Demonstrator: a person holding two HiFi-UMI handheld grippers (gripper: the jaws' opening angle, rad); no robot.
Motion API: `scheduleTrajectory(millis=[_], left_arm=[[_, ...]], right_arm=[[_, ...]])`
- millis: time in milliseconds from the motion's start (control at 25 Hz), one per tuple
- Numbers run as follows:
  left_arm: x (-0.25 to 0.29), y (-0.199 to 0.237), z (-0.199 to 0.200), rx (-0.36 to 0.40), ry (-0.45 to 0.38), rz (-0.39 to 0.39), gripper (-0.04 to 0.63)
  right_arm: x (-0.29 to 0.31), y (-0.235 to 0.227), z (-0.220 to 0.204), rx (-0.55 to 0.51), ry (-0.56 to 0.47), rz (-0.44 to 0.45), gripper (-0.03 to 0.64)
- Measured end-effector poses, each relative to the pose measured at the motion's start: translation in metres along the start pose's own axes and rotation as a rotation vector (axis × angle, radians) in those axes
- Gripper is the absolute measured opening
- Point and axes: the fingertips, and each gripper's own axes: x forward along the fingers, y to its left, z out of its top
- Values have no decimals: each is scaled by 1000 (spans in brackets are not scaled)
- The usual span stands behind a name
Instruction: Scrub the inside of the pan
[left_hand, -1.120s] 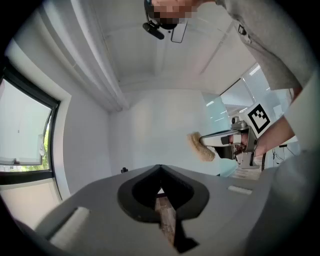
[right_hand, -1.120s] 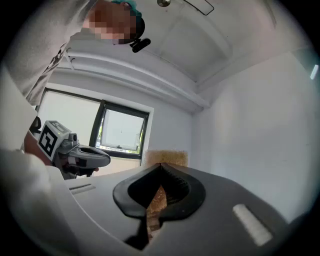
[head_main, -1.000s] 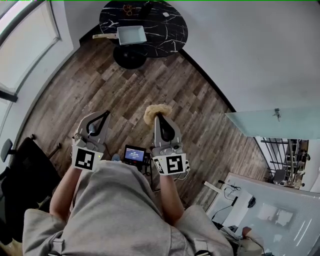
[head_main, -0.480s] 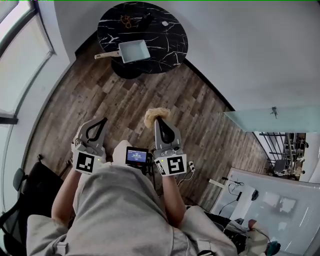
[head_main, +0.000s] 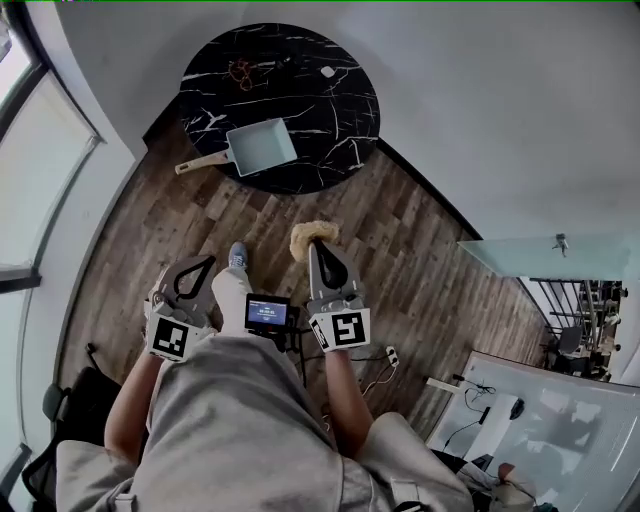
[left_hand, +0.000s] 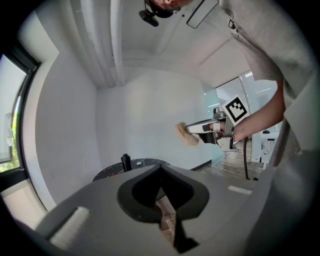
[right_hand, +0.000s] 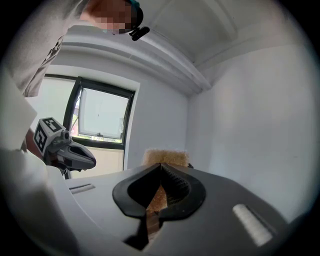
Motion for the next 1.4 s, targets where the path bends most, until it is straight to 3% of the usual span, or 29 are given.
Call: scheduleTrajectory(millis=[400, 640, 960, 1120, 1280, 1400], left_arm=[[139, 94, 1, 66, 113, 35, 2], [184, 140, -52, 110, 230, -38, 17], [228, 205, -146, 175, 460, -227, 106], [239, 205, -196, 223, 616, -307, 144], [239, 194, -228, 181, 704, -362, 152], [242, 196, -245, 163, 757, -352, 155]], right_arm=[[188, -93, -45, -20, 109, 169, 20], [274, -113, -112, -82, 294, 232, 20], [344, -126, -206, -380, 661, 351, 20], [370, -120, -243, -548, 759, 472, 20], [388, -106, -283, -699, 829, 615, 20], [399, -109, -304, -766, 885, 664, 20]])
